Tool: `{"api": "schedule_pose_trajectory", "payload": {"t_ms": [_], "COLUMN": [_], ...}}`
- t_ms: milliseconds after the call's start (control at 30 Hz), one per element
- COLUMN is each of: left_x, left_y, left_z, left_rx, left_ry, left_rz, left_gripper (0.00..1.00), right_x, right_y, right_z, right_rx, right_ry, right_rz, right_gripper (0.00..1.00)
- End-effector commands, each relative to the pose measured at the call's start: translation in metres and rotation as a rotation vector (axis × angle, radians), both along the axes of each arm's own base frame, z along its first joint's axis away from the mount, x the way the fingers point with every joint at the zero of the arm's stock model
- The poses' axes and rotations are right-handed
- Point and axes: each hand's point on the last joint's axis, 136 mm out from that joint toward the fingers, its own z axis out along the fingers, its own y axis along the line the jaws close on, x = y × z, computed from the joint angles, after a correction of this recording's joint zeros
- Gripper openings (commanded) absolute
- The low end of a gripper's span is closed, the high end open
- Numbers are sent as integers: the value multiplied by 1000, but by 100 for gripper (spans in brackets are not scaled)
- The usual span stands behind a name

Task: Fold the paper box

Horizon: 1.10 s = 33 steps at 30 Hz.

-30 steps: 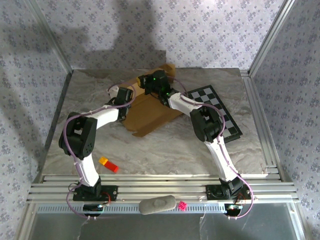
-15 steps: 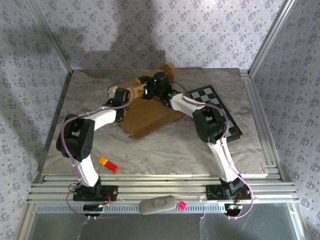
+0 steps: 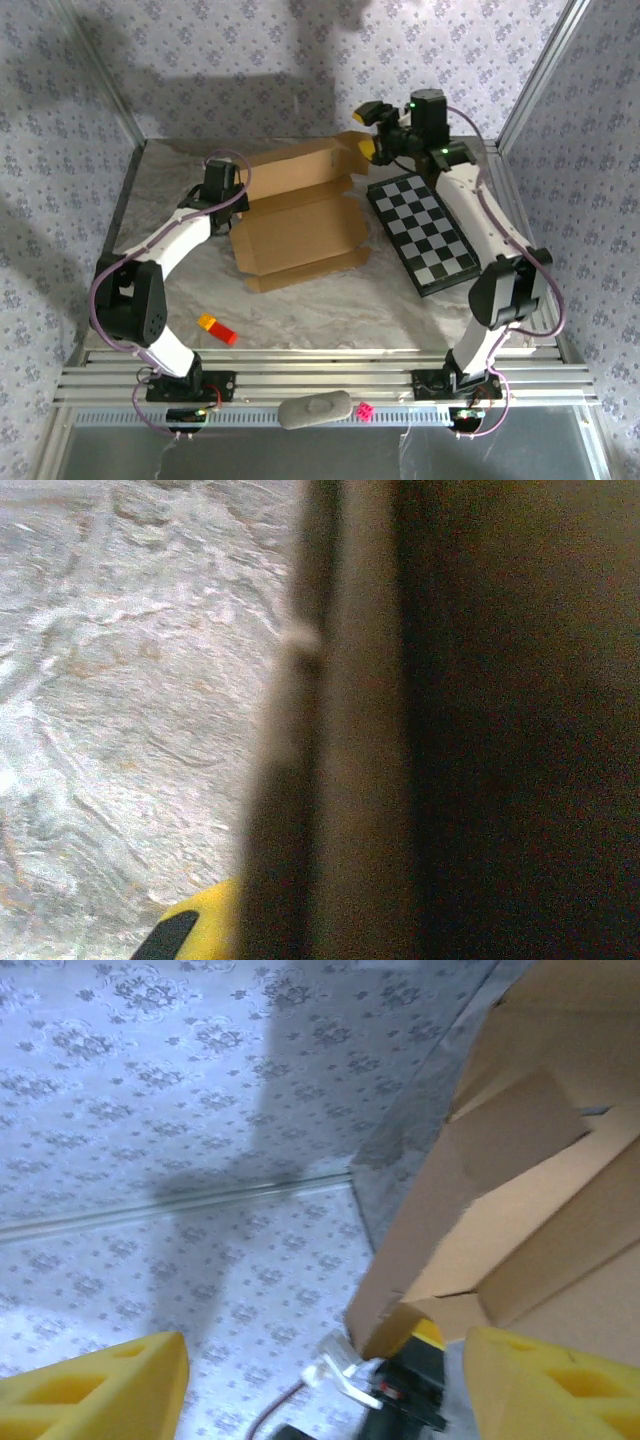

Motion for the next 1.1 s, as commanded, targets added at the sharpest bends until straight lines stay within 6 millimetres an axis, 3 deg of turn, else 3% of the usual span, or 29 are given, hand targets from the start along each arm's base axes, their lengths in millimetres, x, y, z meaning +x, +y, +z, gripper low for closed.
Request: {"api": "schedule_pose_trajectory", "payload": {"t_ms": [0,167,333,467,633,1067], "left_x": [-12,-27,-35,-34,-28,-24], "left_y": [-19,-22,-23,-23,-30,-45], "left_z": [41,60,72,77,81,89], "left_rx": [-90,-116,-106,-103,-83,-44], "left_ry": [-14,-6,-3,-14,-21,-38], "left_rz": [-103,-125,-150,-151,-171,-216], "left_gripper": [0,0,0,0,0,0], "right_x": [-37,-48,-52,-50,-45,-16], "right_y": [-13,-22,-36,-30,-8,-4], "right_z": [-23,3,13,27,12,-8], "right_rx": [-114,-209,-386,-401,-403,-447], "right_ry": [129,-1,-74,-125,-92,-24], "right_rz": [74,93,147,177,215,170], "right_gripper": [69,52,50,51,51,51]}}
